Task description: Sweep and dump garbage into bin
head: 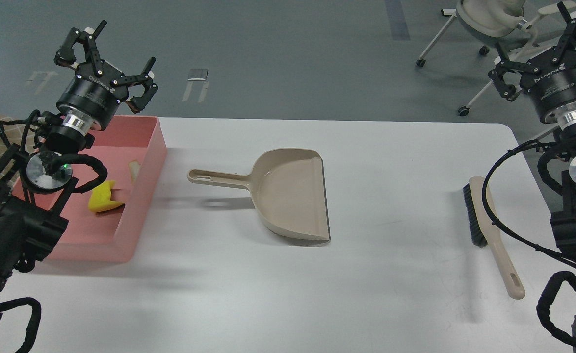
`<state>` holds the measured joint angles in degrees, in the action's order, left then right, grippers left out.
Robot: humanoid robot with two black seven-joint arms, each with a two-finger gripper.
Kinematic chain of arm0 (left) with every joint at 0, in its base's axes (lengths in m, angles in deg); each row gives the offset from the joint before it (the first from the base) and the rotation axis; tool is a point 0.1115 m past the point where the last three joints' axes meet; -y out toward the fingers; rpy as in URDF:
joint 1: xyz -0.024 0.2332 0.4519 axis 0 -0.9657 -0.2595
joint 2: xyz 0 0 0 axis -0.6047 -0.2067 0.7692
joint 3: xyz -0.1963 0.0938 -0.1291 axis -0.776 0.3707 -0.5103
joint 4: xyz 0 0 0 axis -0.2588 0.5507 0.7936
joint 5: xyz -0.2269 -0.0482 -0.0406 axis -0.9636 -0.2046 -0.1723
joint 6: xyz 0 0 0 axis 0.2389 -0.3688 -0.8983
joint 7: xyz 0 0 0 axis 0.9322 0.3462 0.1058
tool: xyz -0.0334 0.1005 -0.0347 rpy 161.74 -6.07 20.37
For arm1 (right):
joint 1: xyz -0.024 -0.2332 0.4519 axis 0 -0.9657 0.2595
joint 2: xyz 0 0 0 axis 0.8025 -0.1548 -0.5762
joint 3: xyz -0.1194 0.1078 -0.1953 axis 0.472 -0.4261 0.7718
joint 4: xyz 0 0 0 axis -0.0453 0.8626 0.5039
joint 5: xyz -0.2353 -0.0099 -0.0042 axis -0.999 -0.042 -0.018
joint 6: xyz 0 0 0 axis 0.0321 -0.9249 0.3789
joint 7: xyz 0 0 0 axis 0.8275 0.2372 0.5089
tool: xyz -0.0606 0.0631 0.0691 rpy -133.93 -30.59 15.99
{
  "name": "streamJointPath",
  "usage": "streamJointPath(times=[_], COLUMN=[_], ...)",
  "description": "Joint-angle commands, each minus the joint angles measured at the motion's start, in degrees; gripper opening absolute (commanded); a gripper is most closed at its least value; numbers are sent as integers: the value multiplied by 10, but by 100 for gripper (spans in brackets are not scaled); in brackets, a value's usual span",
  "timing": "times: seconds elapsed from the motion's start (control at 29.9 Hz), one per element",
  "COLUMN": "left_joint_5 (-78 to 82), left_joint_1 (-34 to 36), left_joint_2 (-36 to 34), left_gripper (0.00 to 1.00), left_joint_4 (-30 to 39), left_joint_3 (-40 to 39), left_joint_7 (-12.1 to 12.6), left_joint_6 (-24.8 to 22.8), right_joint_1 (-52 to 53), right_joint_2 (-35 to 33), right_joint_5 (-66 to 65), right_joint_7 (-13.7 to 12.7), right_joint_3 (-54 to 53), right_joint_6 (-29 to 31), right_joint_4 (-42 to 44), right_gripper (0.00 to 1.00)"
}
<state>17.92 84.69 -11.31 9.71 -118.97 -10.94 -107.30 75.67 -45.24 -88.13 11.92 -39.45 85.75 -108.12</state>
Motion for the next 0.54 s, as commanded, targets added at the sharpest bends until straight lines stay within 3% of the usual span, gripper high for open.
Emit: streamJointPath(times=[0.0,0.23,0.5], left_joint_5=[10,23,37], left_joint_1=[-1,10,23], left_joint_2=[0,-7,-9], left_gripper=[98,98,98], left_joint_4=[-1,0,0], left_joint_3=[0,53,54], left_joint_7=[2,11,10], left_joint_6=[3,5,18], right_joint_1=[-1,-1,-1], right_joint_2=[0,1,1], right_joint_5=[0,0,0], right_joint_7=[0,0,0], right_joint_3=[-1,-2,-2], right_joint_6=[0,0,0], right_joint_4=[1,0,0], right_gripper=[100,100,100])
